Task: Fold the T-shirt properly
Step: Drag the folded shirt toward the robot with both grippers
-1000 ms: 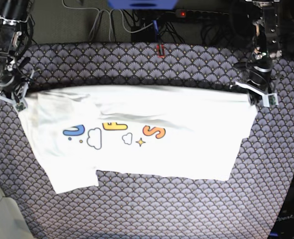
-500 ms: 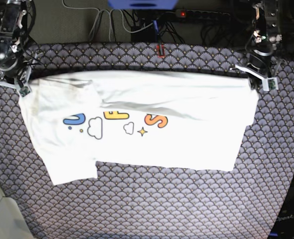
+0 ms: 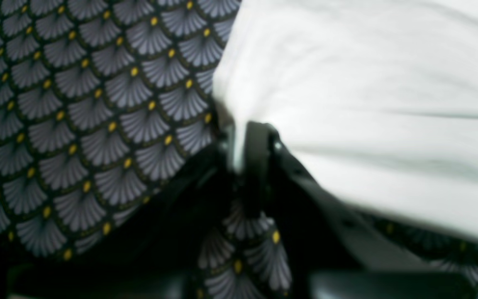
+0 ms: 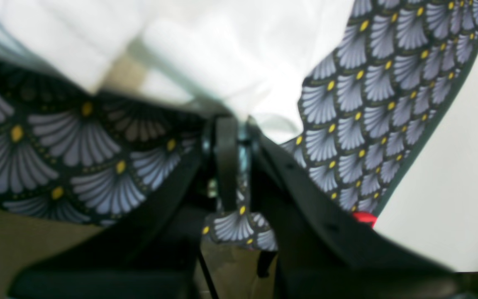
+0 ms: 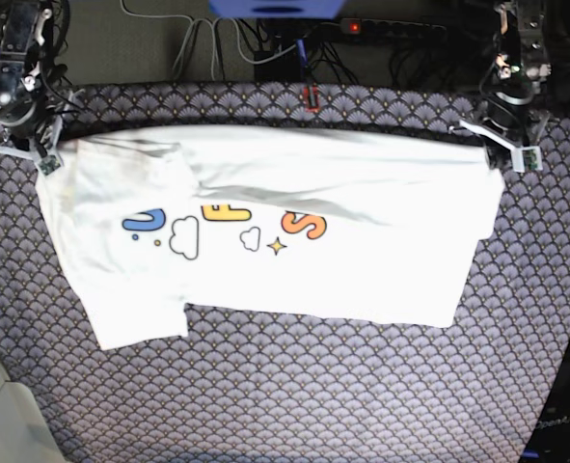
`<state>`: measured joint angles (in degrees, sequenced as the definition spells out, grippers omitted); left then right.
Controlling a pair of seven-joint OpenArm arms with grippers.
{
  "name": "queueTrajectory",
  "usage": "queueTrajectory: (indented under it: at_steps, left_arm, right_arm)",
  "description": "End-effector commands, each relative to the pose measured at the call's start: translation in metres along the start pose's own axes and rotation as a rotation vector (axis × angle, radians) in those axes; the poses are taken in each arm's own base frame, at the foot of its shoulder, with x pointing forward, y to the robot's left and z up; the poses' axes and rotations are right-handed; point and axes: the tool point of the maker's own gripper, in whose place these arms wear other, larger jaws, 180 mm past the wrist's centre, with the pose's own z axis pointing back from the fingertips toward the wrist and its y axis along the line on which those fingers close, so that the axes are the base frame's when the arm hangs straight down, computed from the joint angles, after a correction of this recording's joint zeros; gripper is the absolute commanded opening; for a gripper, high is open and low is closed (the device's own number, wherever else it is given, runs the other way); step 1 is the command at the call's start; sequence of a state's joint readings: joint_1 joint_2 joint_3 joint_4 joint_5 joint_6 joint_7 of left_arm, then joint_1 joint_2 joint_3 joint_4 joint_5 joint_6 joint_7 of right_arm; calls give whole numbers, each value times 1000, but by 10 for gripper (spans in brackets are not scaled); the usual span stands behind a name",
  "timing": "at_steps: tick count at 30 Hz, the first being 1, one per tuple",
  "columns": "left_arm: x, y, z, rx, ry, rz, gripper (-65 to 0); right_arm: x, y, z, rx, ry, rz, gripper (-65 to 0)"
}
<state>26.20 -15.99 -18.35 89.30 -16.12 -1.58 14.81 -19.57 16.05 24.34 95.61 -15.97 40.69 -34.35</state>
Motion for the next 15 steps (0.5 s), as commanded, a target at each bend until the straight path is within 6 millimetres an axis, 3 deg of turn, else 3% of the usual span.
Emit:
queueTrajectory:
  at_steps: [1,5,8,10,15]
  left_arm:
    - [13,16,4,41,-43,-14,-520]
    - [17,11,6,4,-54,-24,-292]
    - [26,4,8,-28,-78,-34,-178]
    - [37,11,11,-9,-108,-30,-145]
    - [70,37,19,61,-196,-19,-142]
  right_arm:
    - [-4,-23,7,-63,14,3,-566]
    - [-9,-35,10,-94,17,-22,-396]
    - [-19,-52,16,-141,32,-69,-359]
    - [-26,-63,21,-173,39,-105,-359]
    - [-25,-87,28,-236,24,-153,-359]
